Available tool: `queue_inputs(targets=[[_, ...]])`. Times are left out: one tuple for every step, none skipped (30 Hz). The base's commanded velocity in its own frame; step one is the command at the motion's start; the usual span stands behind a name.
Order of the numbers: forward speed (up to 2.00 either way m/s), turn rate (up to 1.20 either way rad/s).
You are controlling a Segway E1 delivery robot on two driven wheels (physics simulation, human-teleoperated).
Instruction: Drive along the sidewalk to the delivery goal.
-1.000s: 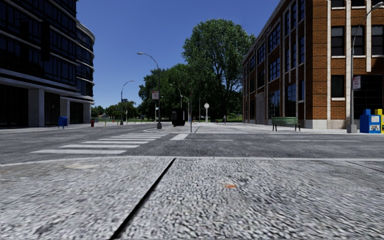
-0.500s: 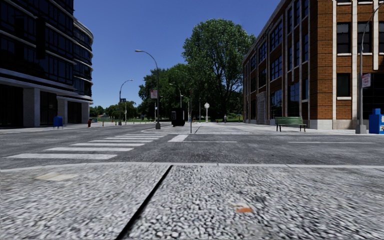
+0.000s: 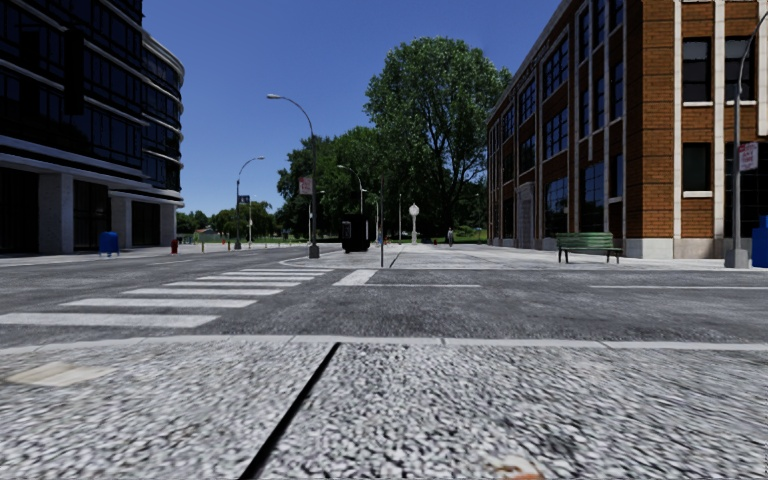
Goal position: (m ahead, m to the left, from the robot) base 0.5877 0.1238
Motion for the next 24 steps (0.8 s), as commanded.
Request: queue_inputs(targets=[[0.0, 0.0], [0.0, 0.0], [0.0, 0.0], [0.0, 0.0], [0.0, 0.0], [0.0, 0.0], [0.0, 0.0], [0.0, 0.0], [0.0, 0.0], [0.0, 0.0], [0.0, 0.0], [0.0, 0.0], [0.0, 0.0], [0.0, 0.0], [0.0, 0.0], [0.0, 0.0], [0.0, 0.0], [0.0, 0.0], [0.0, 0.0], [0.0, 0.0], [0.0, 0.0], [0.0, 0.0], [0.0, 0.0], [0.0, 0.0]])
